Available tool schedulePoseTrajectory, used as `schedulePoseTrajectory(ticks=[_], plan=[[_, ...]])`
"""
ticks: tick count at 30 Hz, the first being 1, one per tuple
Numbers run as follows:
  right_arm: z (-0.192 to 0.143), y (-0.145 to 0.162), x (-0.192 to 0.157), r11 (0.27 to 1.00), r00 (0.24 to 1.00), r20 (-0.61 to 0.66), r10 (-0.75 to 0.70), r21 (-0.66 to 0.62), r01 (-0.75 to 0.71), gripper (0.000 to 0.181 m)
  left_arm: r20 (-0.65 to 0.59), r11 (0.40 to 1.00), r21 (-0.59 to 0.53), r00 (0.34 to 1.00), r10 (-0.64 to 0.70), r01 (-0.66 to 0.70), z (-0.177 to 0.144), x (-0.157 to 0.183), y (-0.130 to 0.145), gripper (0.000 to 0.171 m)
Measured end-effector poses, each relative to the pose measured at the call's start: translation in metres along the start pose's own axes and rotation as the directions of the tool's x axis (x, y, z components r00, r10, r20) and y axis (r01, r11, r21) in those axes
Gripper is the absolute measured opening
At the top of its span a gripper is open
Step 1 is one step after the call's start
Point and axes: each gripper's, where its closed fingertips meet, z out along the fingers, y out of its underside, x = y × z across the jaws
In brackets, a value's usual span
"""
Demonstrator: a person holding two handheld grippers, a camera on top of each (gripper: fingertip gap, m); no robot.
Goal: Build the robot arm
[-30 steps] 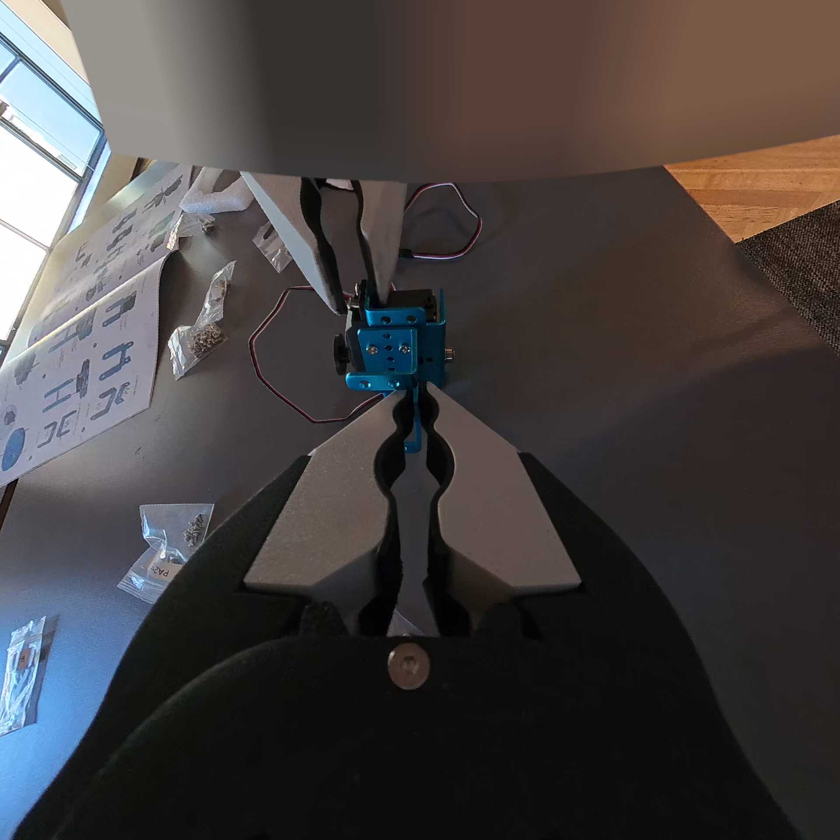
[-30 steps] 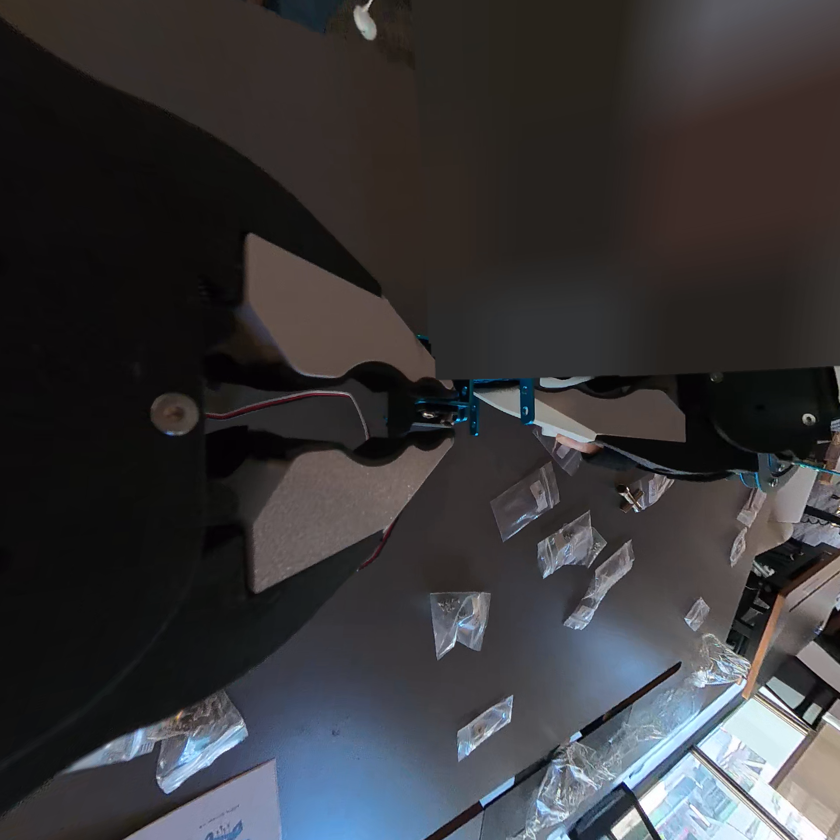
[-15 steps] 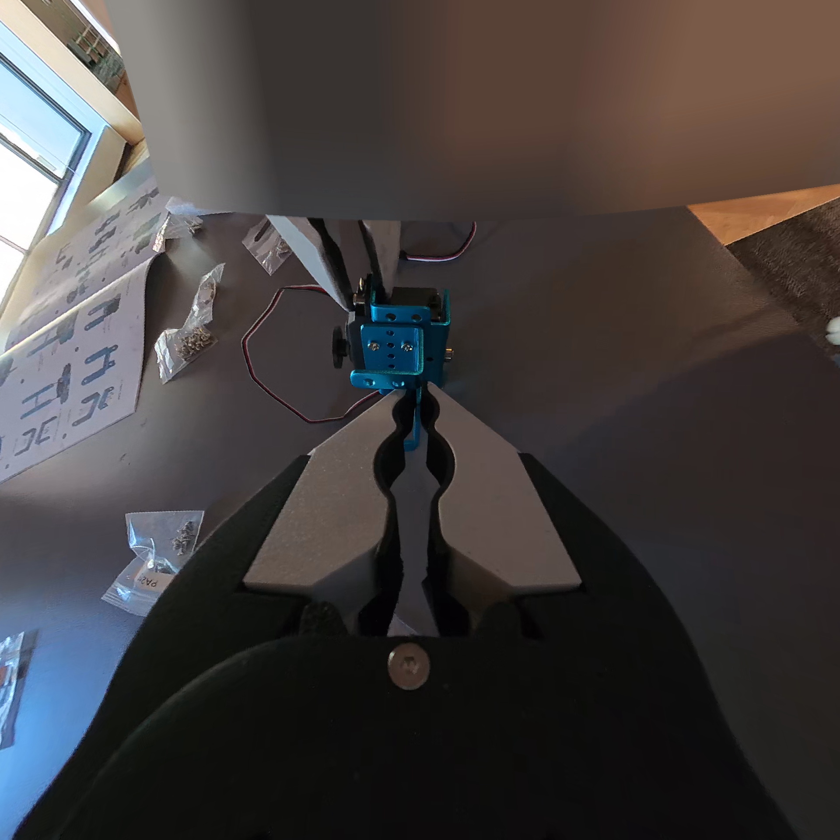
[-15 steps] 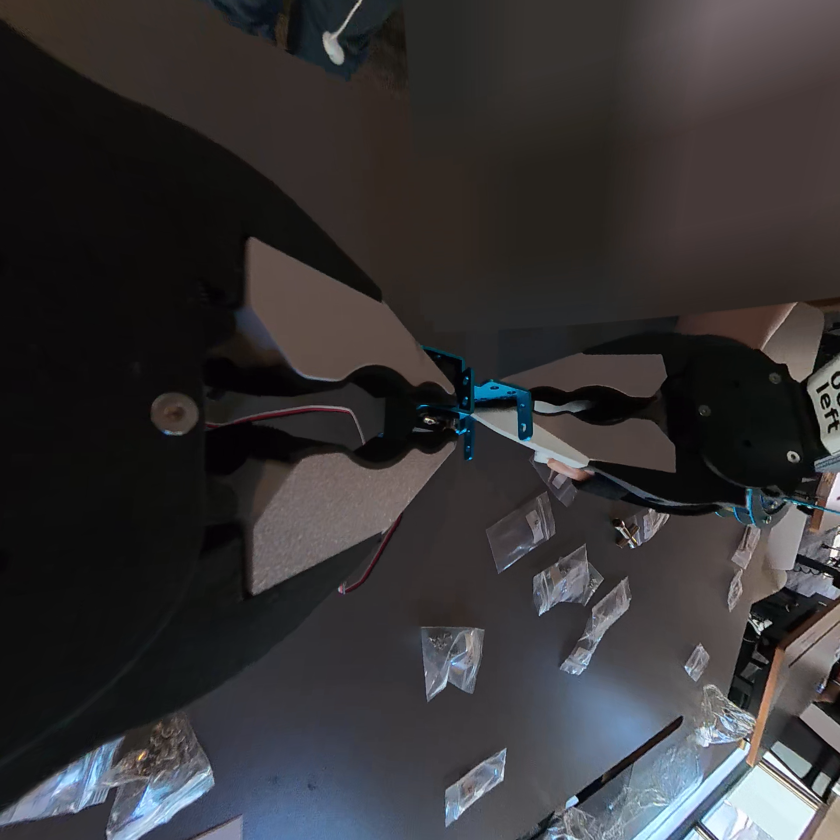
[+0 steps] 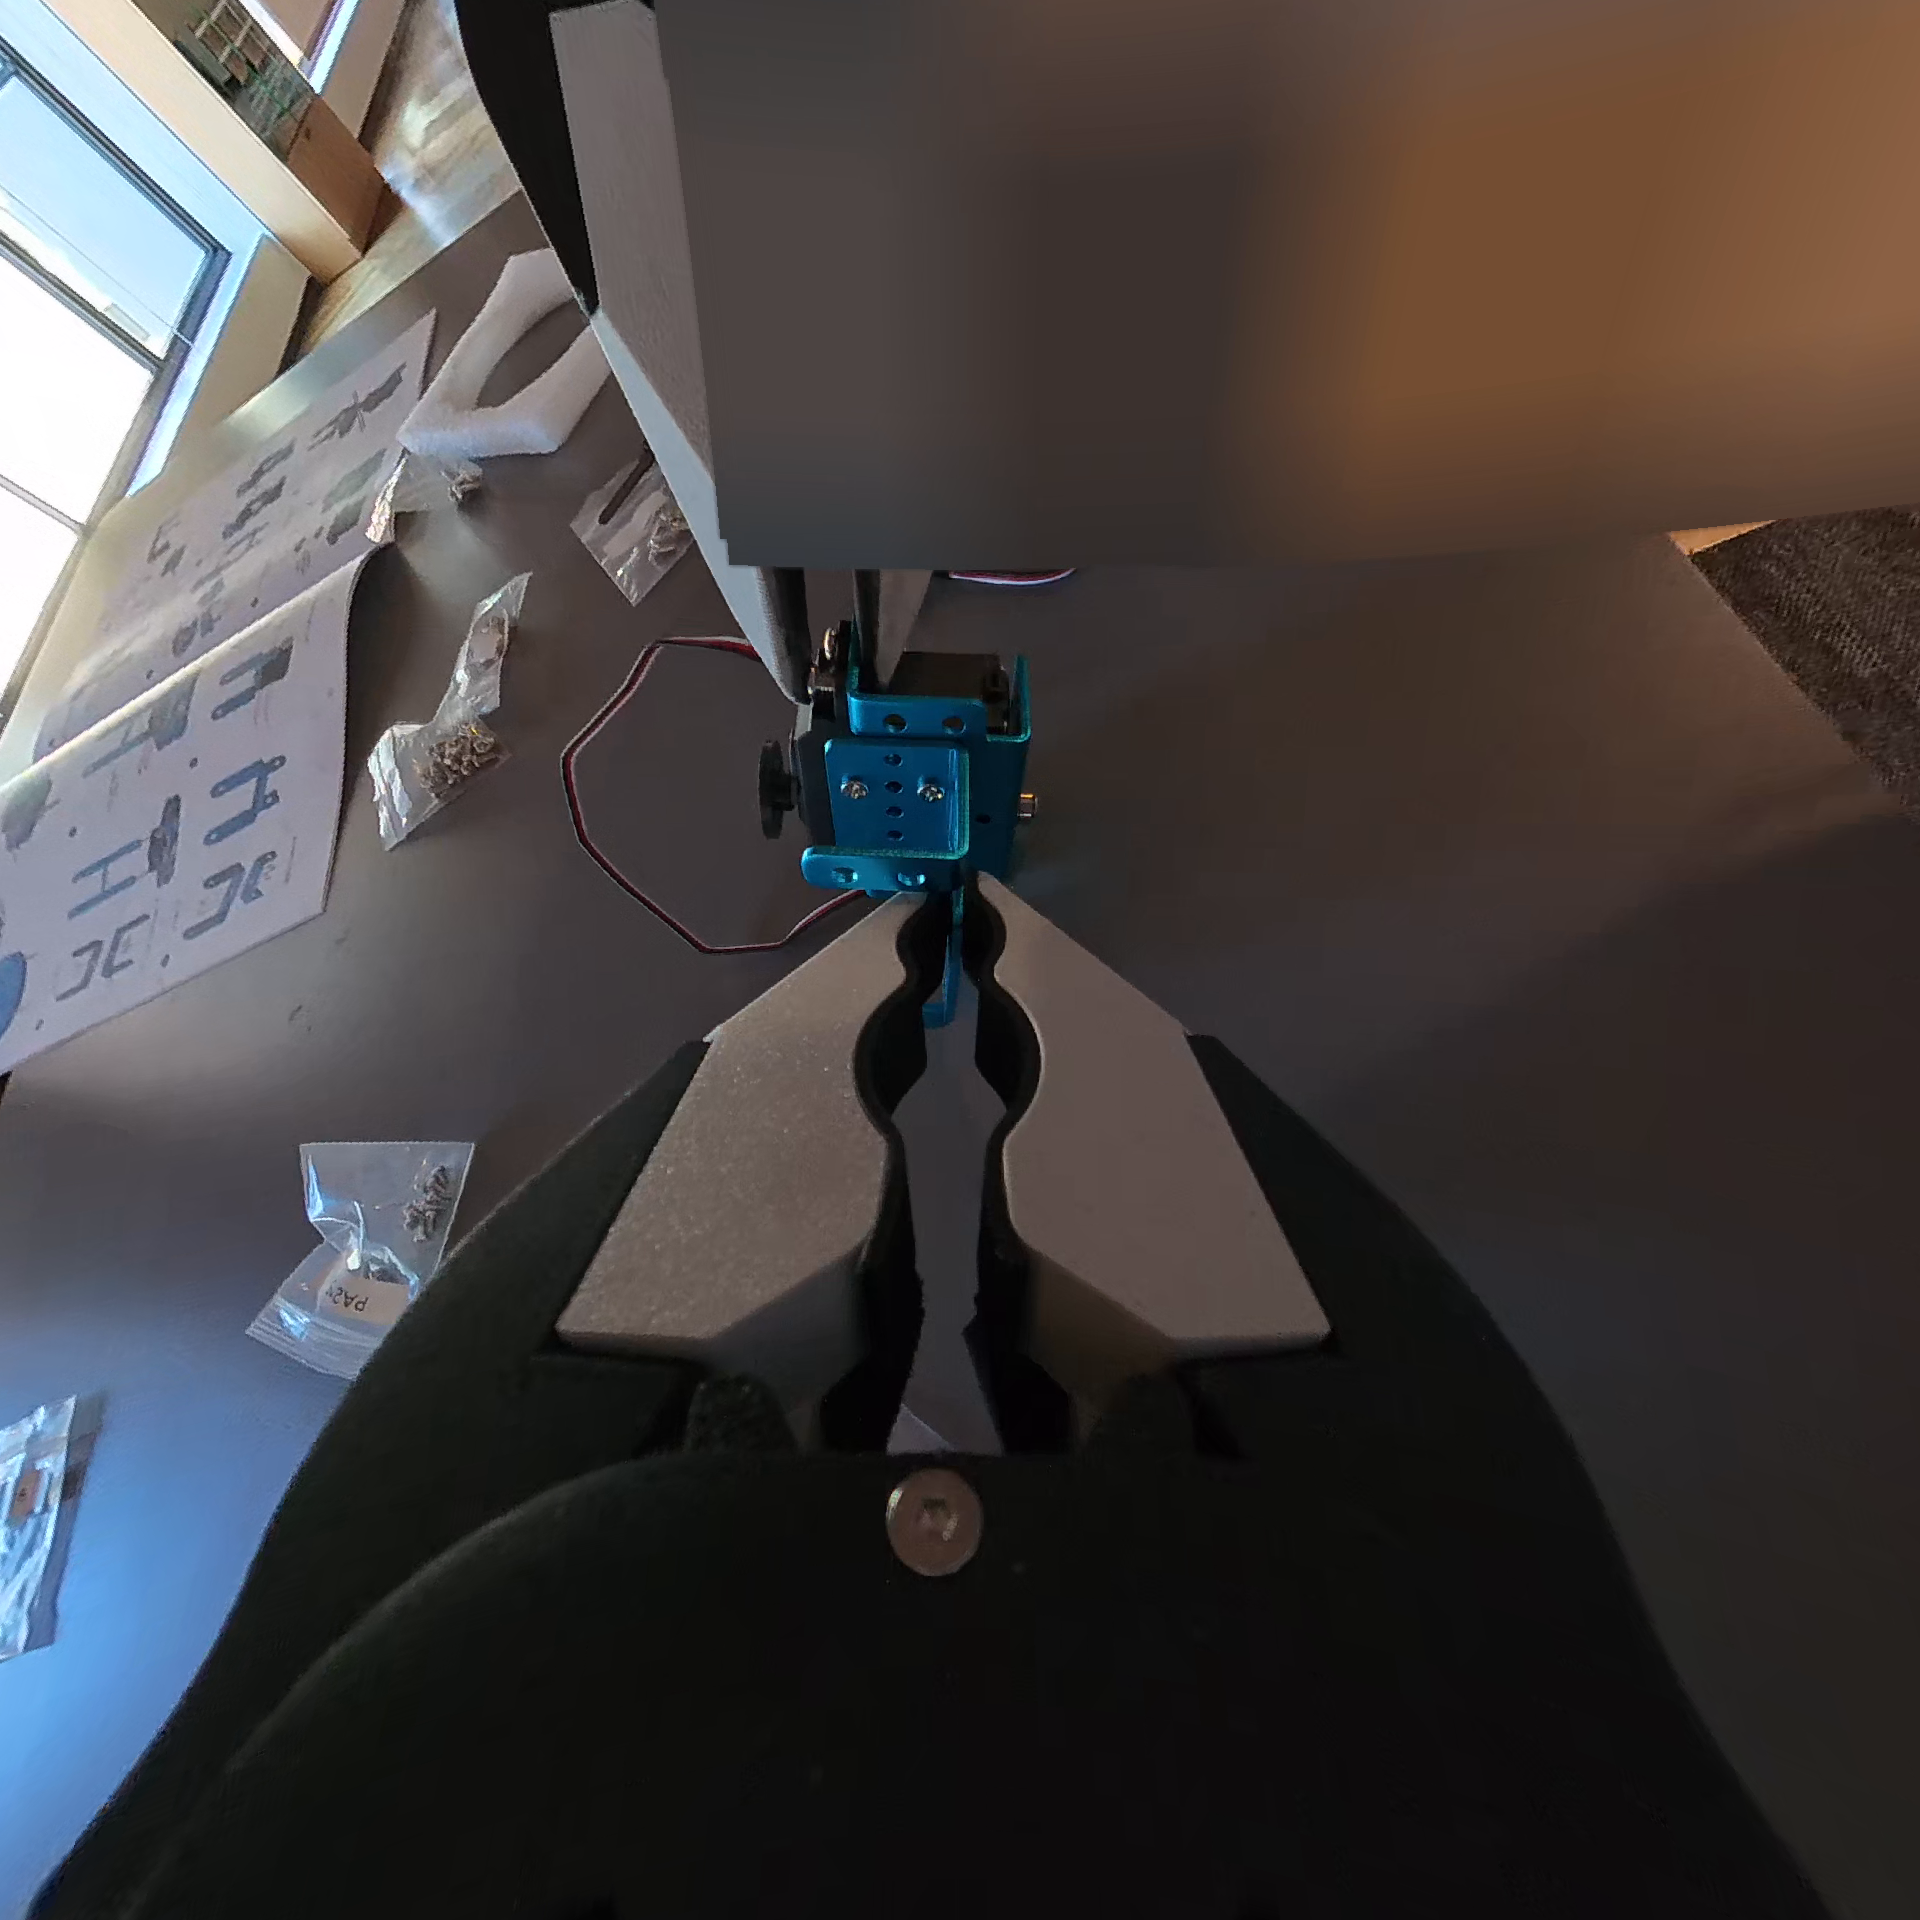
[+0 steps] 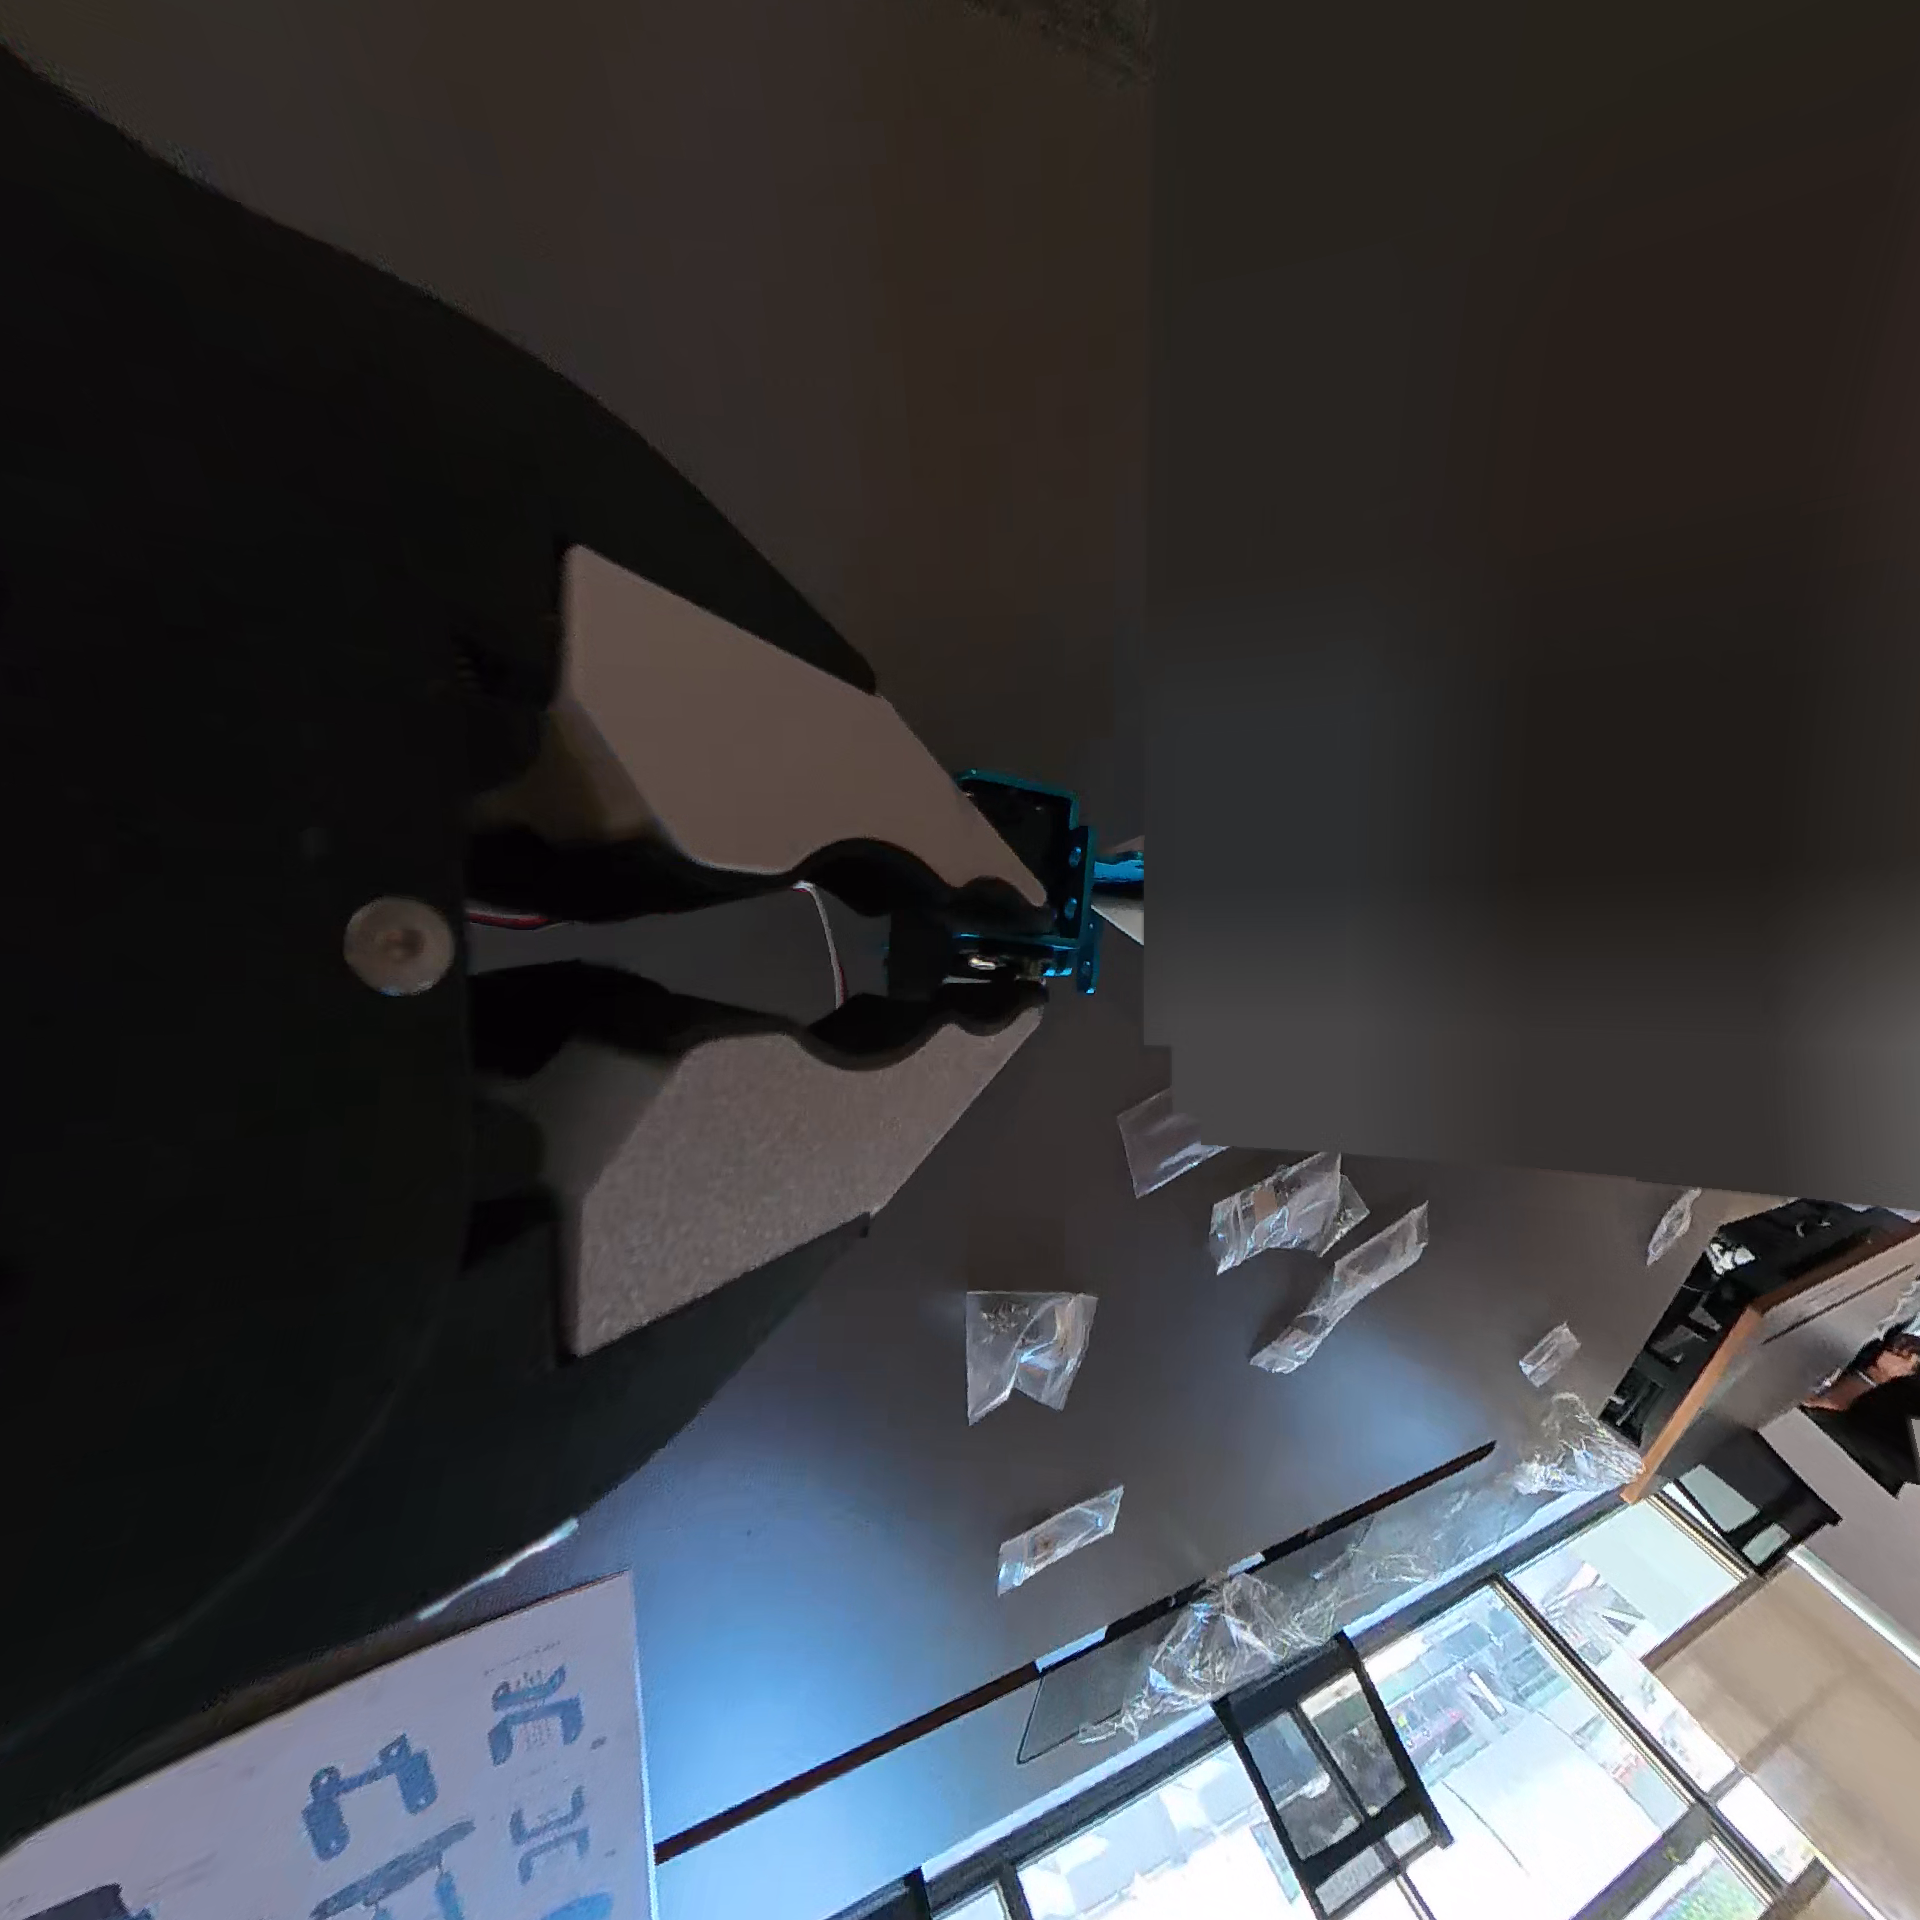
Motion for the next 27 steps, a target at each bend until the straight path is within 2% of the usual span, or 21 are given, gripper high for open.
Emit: schedulePoseTrajectory(ticks=[4,11,15,19,27], plan=[[-0.001,-0.001,-0.004,0.998,0.998,-0.001,-0.066,-0.009,0.066,0.010,-0.013,1.000,-0.001,1.000,0.011,-0.011,0.000,0.004,-0.002,0.002],[-0.003,-0.004,-0.009,0.998,0.998,0.028,-0.063,-0.001,0.063,0.011,-0.015,0.999,-0.013,0.999,0.052,-0.052,0.001,0.007,-0.003,0.002],[-0.002,-0.002,-0.002,0.995,0.993,0.084,0.088,0.050,-0.092,0.012,0.040,0.992,-0.038,0.992,0.119,-0.118,0.000,0.002,-0.001,0.001],[-0.001,-0.002,0.000,0.998,0.998,-0.016,-0.053,0.031,0.053,0.011,0.072,0.987,-0.058,0.985,0.154,-0.150,0.000,0.000,0.000,0.001],[-0.002,-0.004,-0.004,0.991,0.990,-0.051,-0.131,-0.006,0.131,0.010,0.065,0.989,-0.054,0.988,0.140,-0.137,0.001,-0.001,0.001,0.002]])
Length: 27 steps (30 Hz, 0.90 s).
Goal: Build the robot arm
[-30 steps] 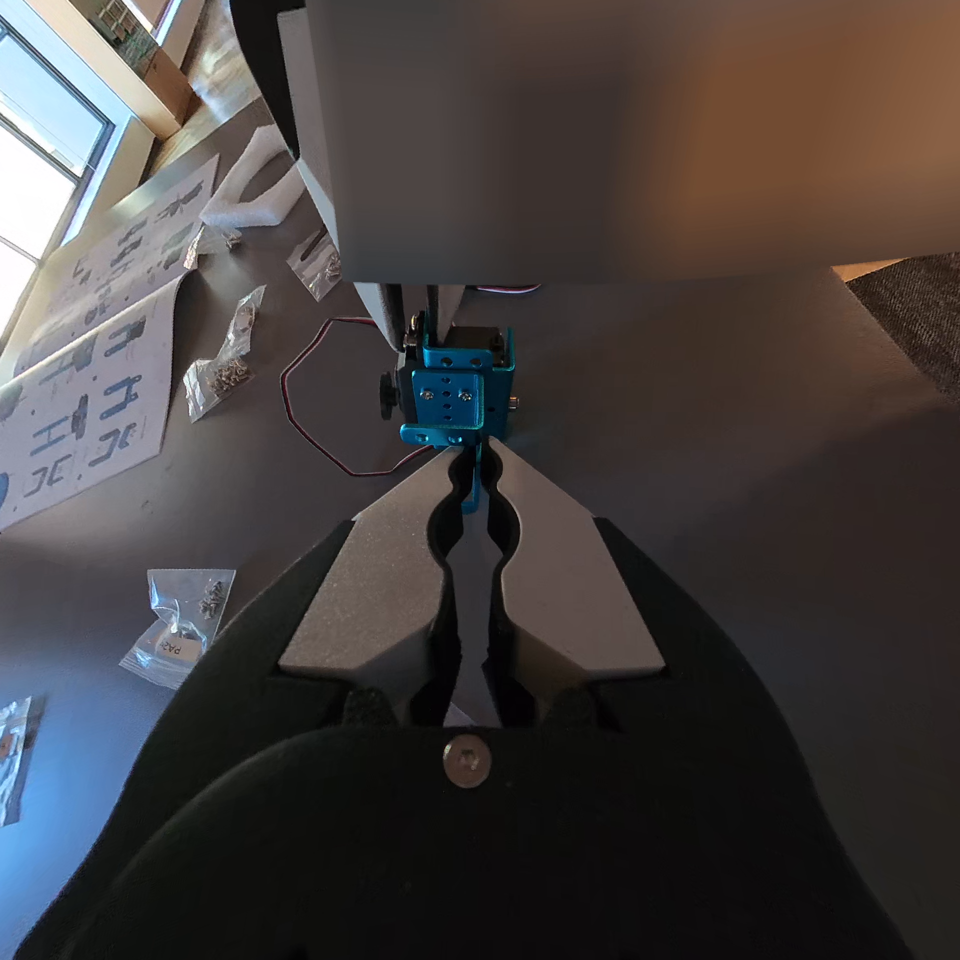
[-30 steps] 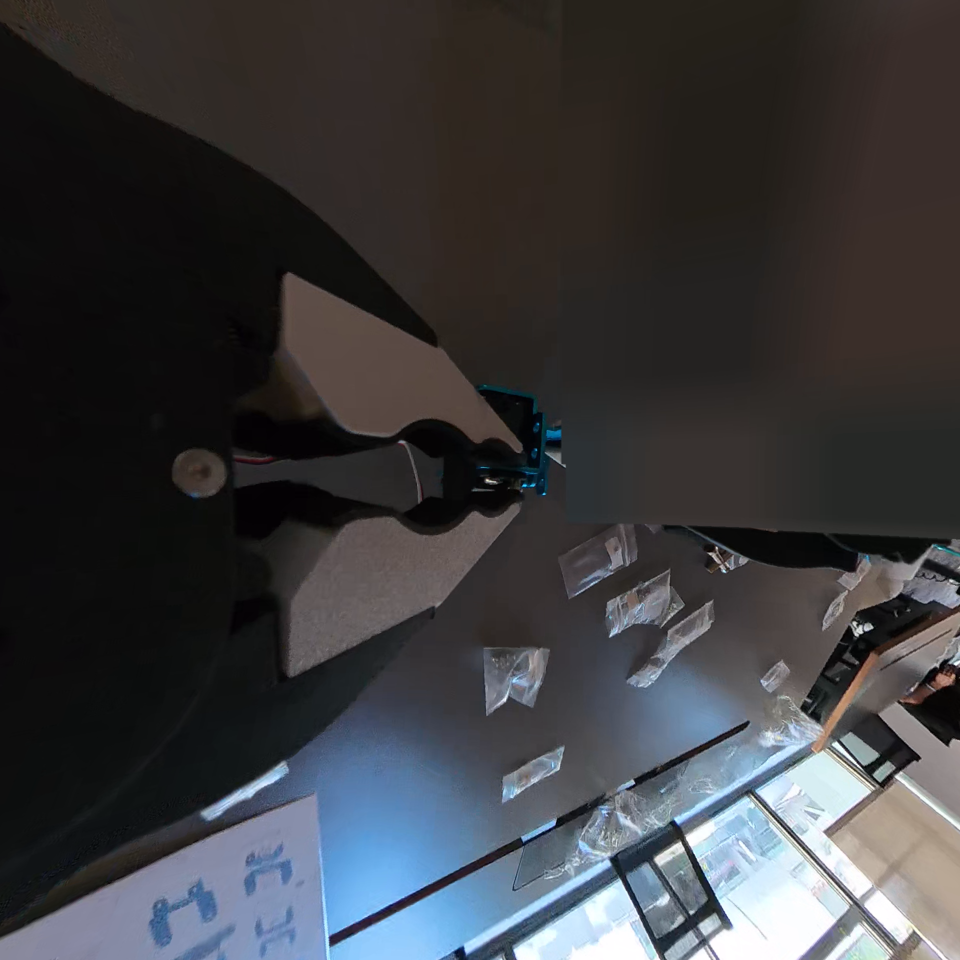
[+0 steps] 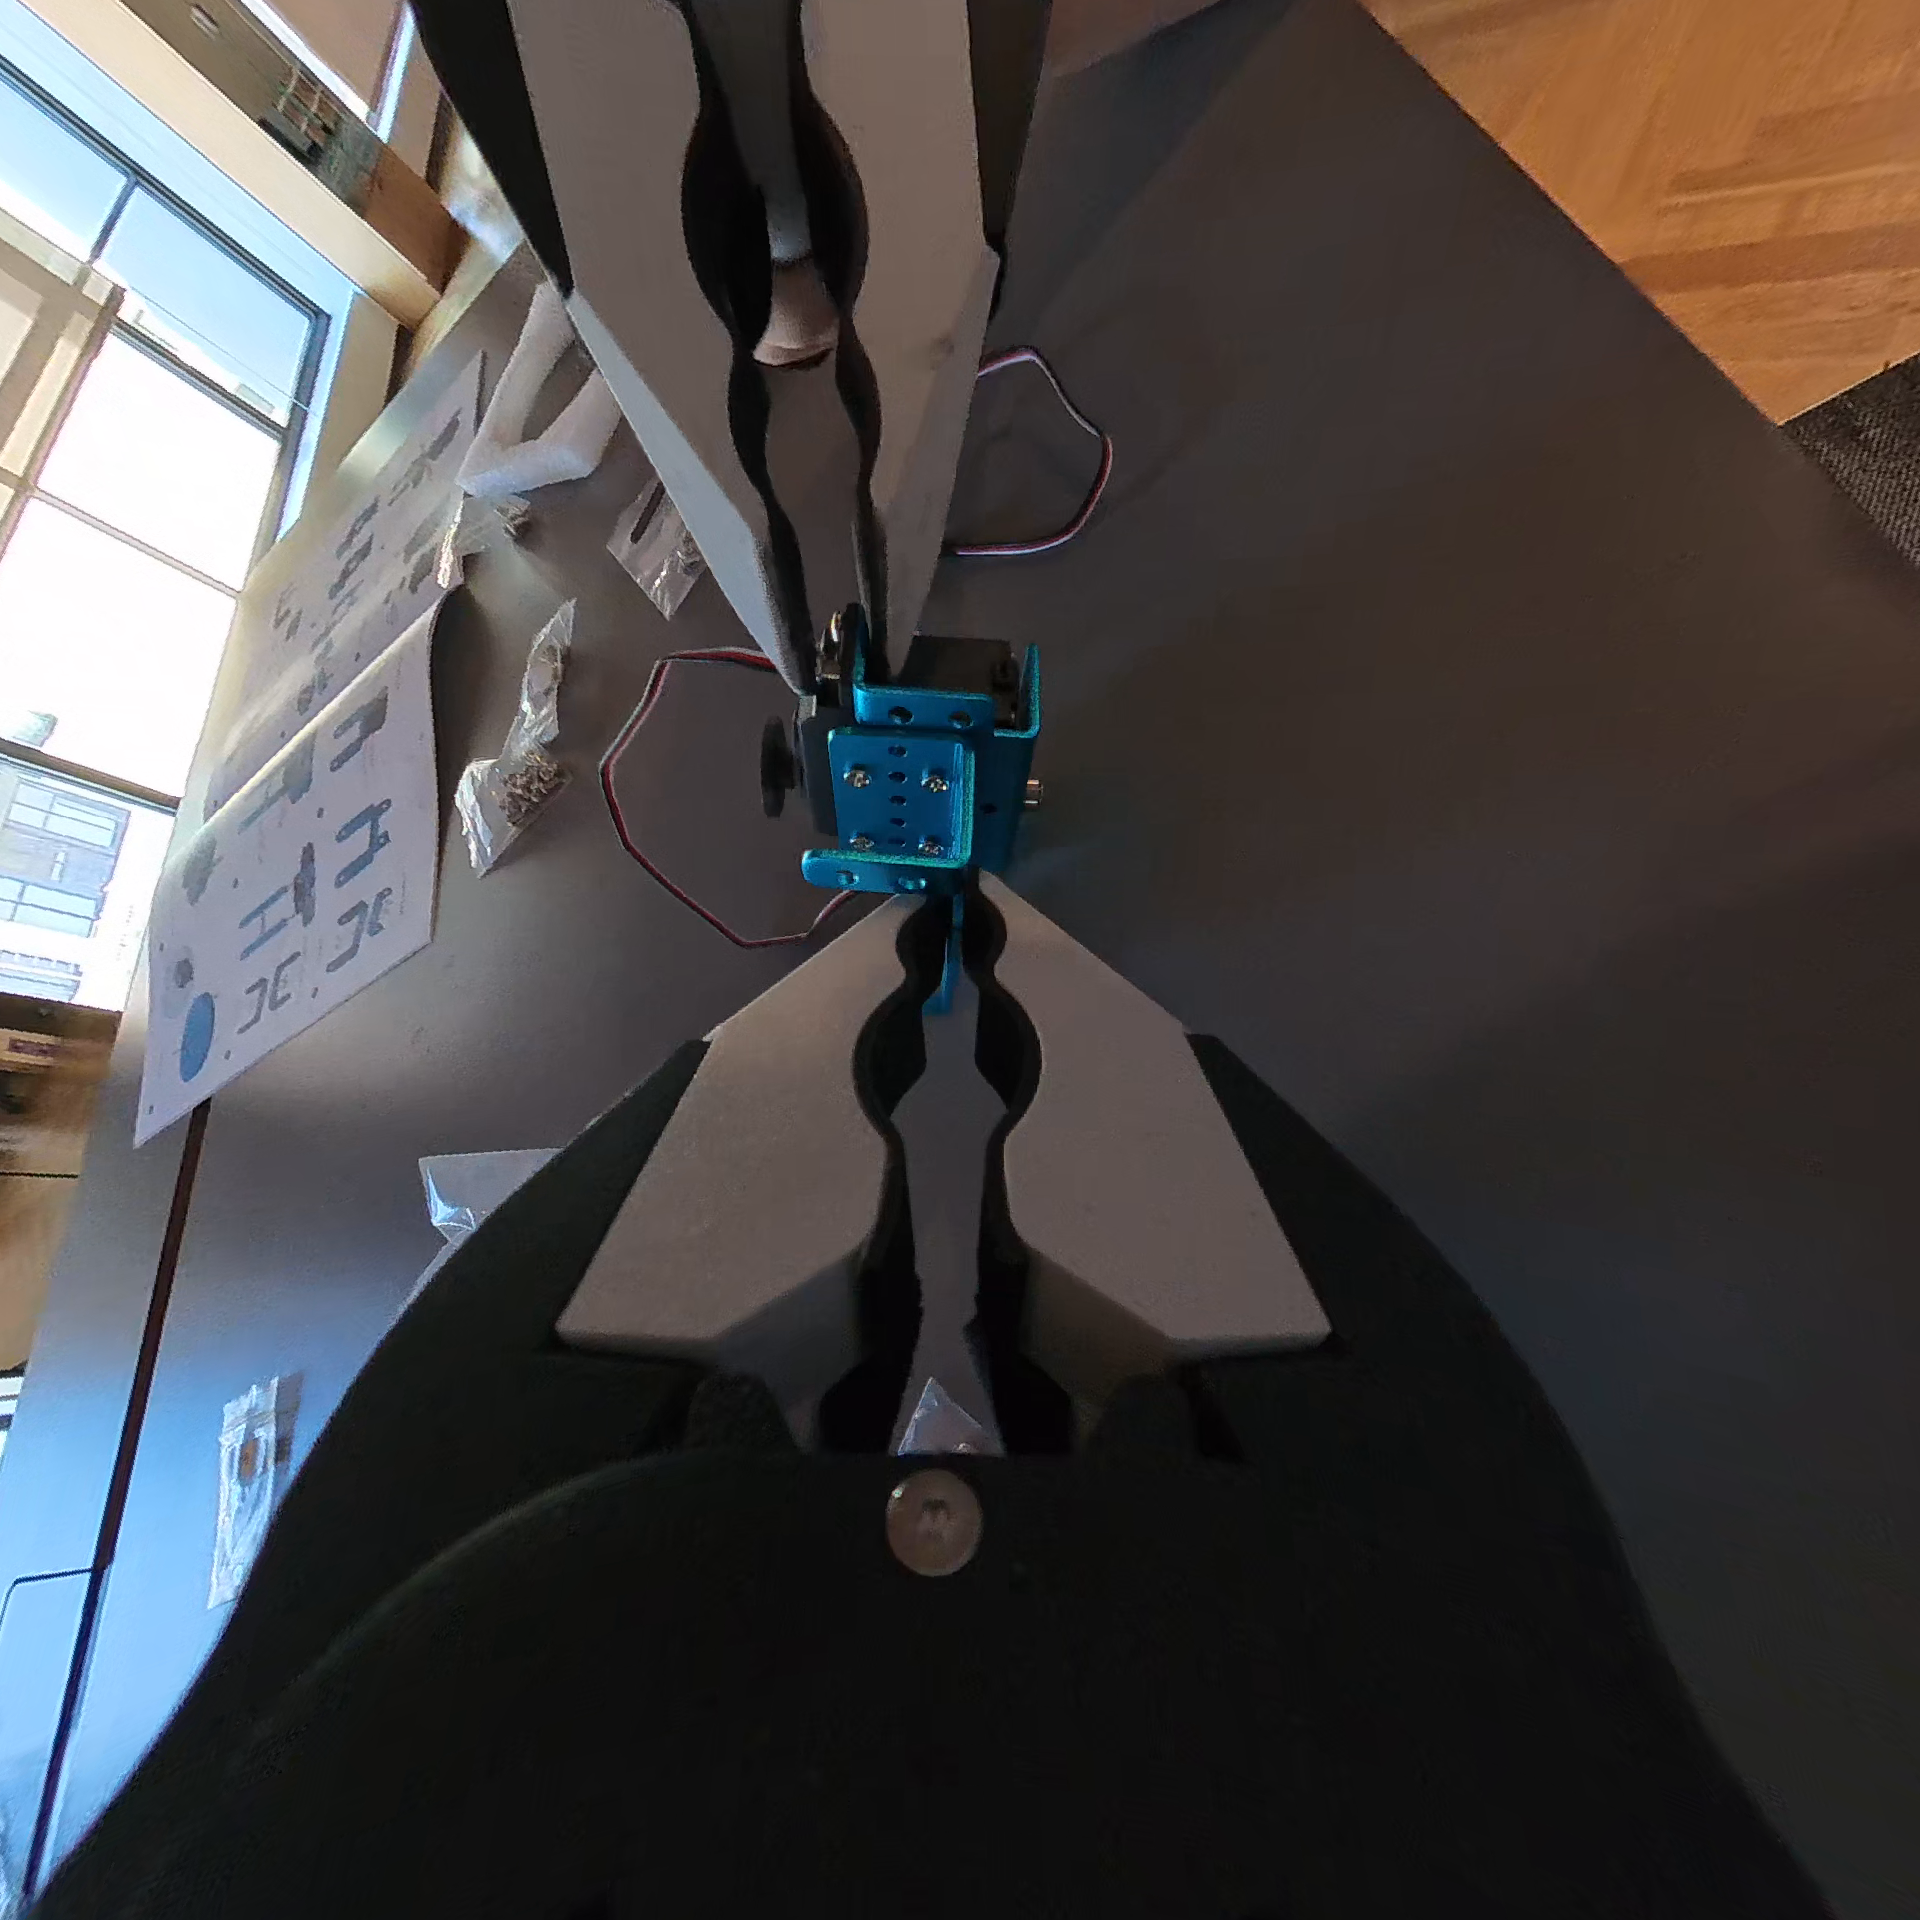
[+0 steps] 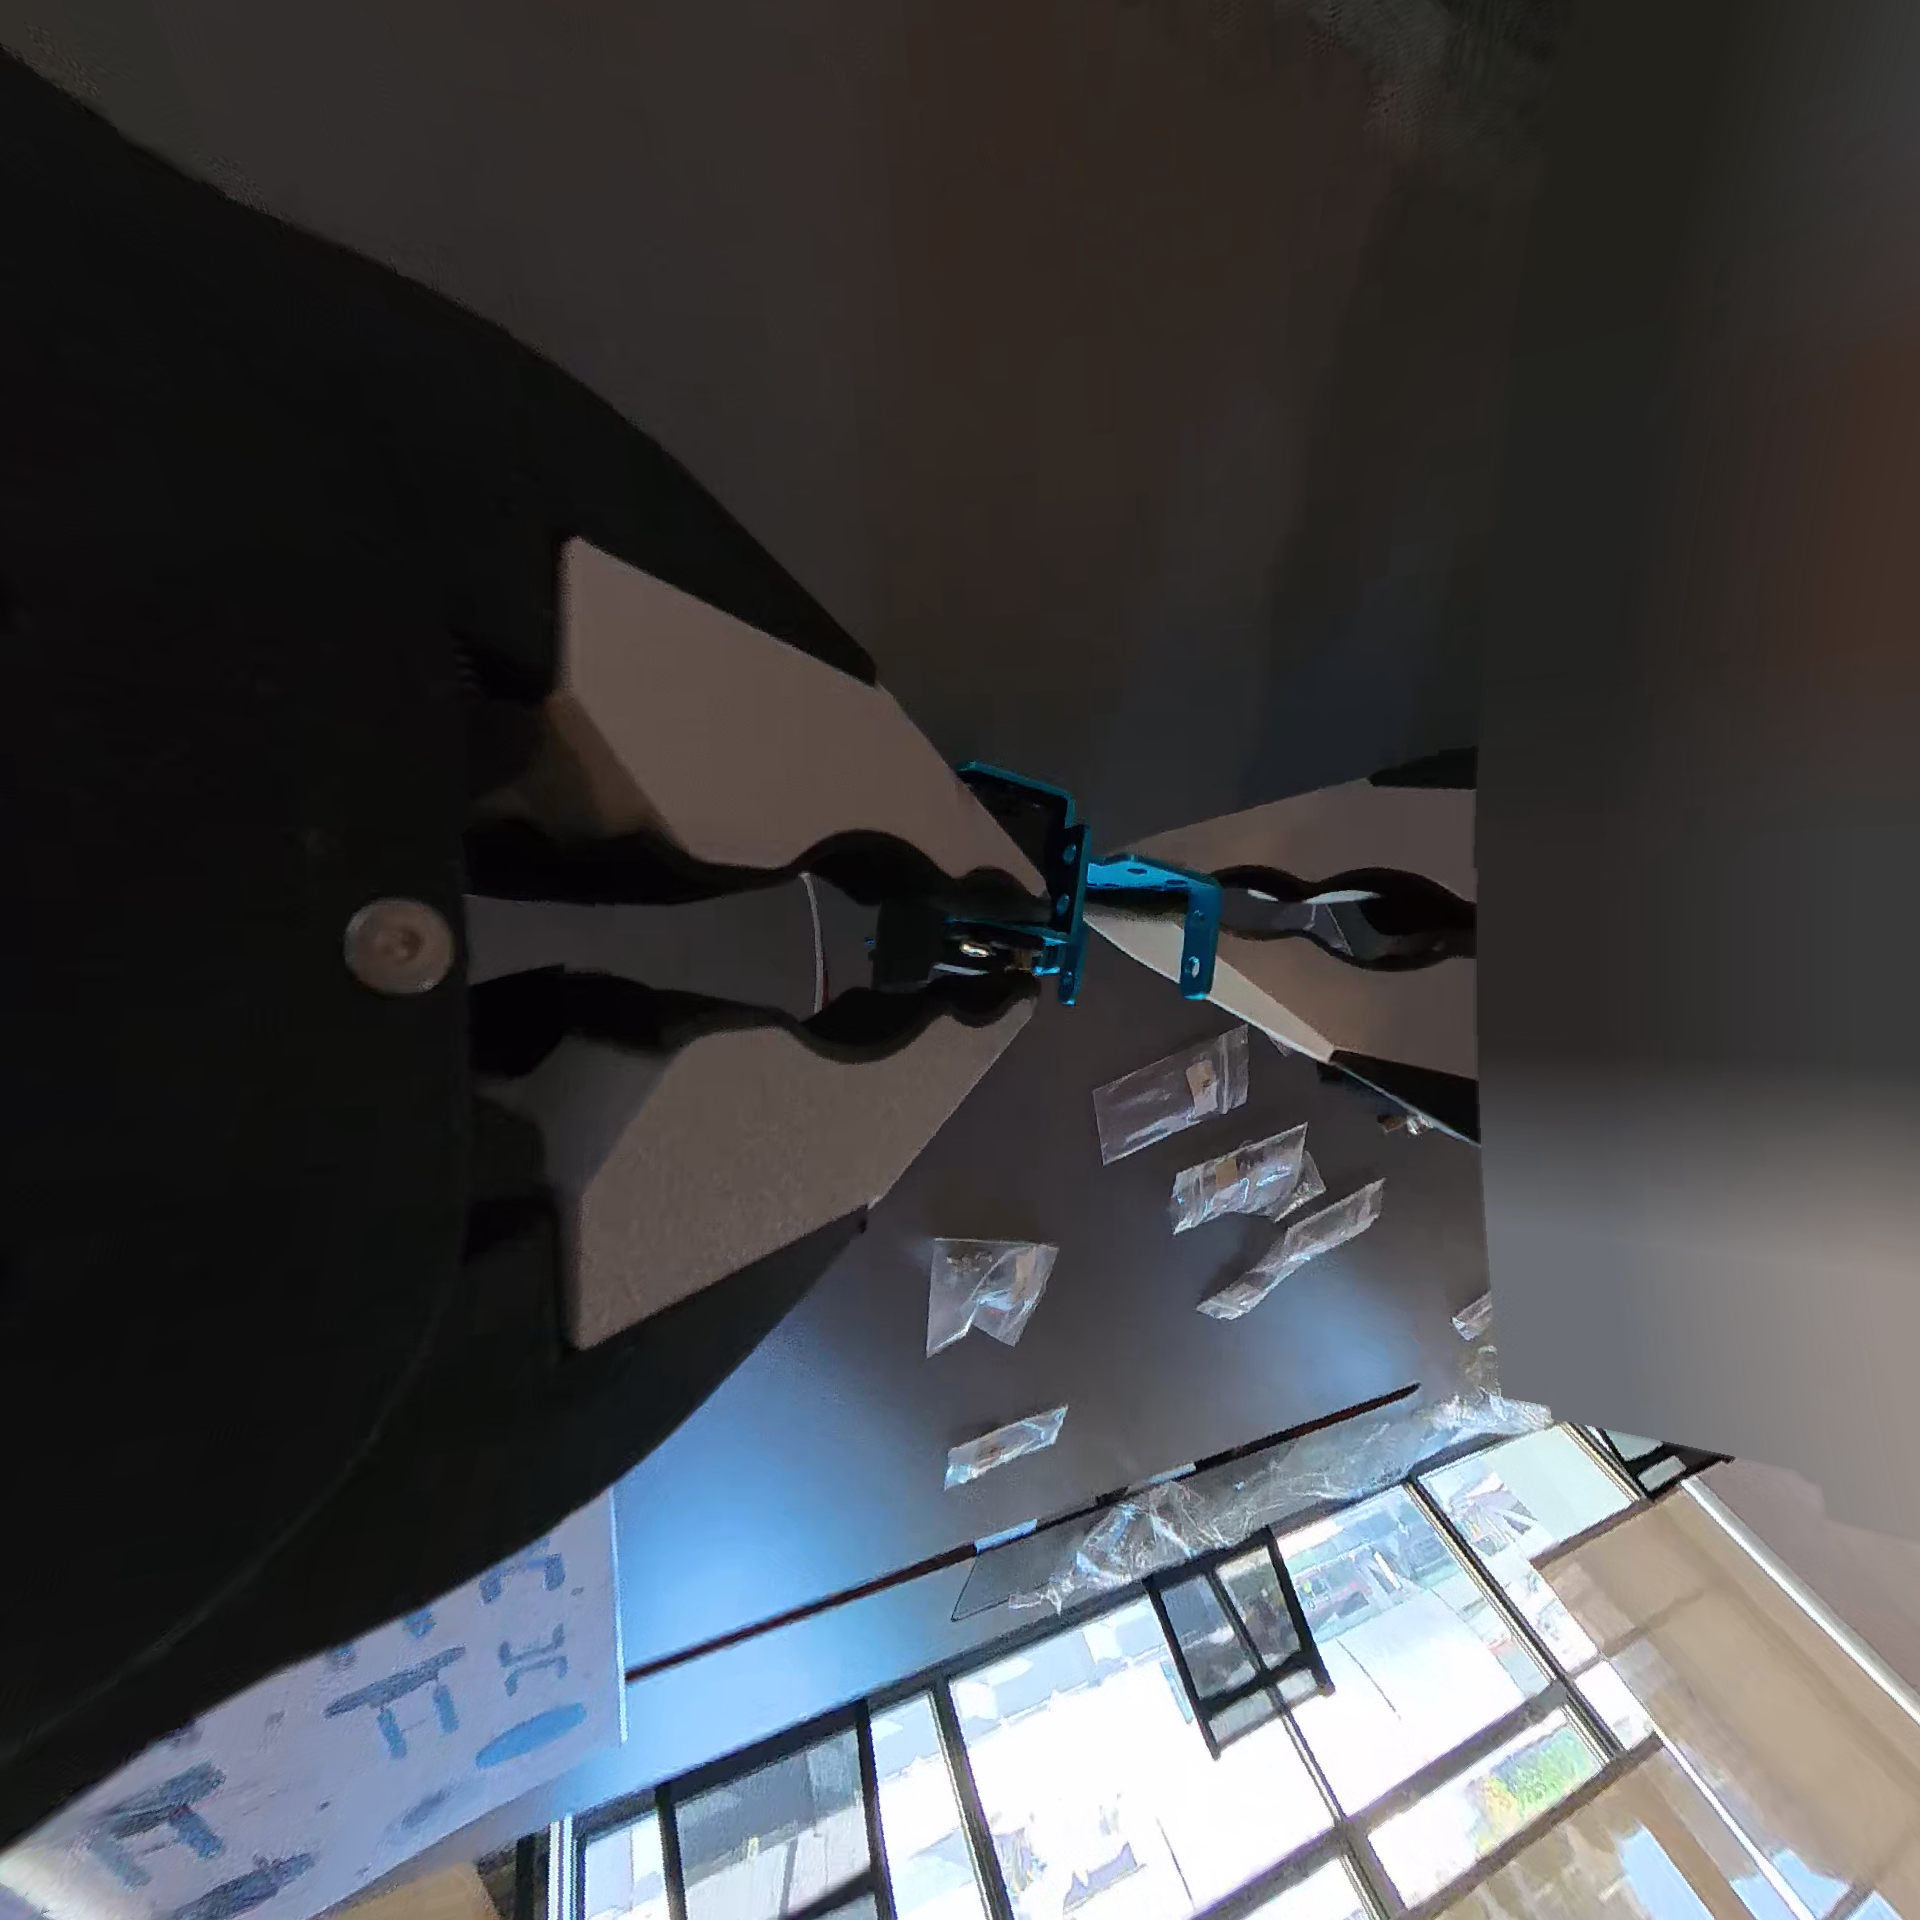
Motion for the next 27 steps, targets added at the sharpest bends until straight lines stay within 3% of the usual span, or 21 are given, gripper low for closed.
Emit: schedulePoseTrajectory(ticks=[10,18,21,27], plan=[[0.000,0.001,-0.003,0.999,1.000,-0.002,-0.031,-0.027,0.031,0.009,-0.023,0.998,0.009,0.998,-0.064,0.064,0.002,0.000,0.001,0.003],[0.008,0.007,0.018,0.996,0.996,-0.048,0.073,0.061,-0.070,0.009,0.013,0.989,0.014,0.989,-0.148,0.147,0.003,-0.011,0.009,0.002],[0.006,0.008,0.017,0.996,0.997,-0.056,0.043,0.079,-0.038,0.026,0.000,0.986,0.018,0.986,-0.168,0.168,0.002,-0.011,0.010,0.002],[0.006,0.005,0.015,0.991,0.996,-0.017,0.093,0.097,-0.091,0.028,0.000,0.986,0.020,0.987,-0.163,0.163,0.001,-0.011,0.010,0.002]])
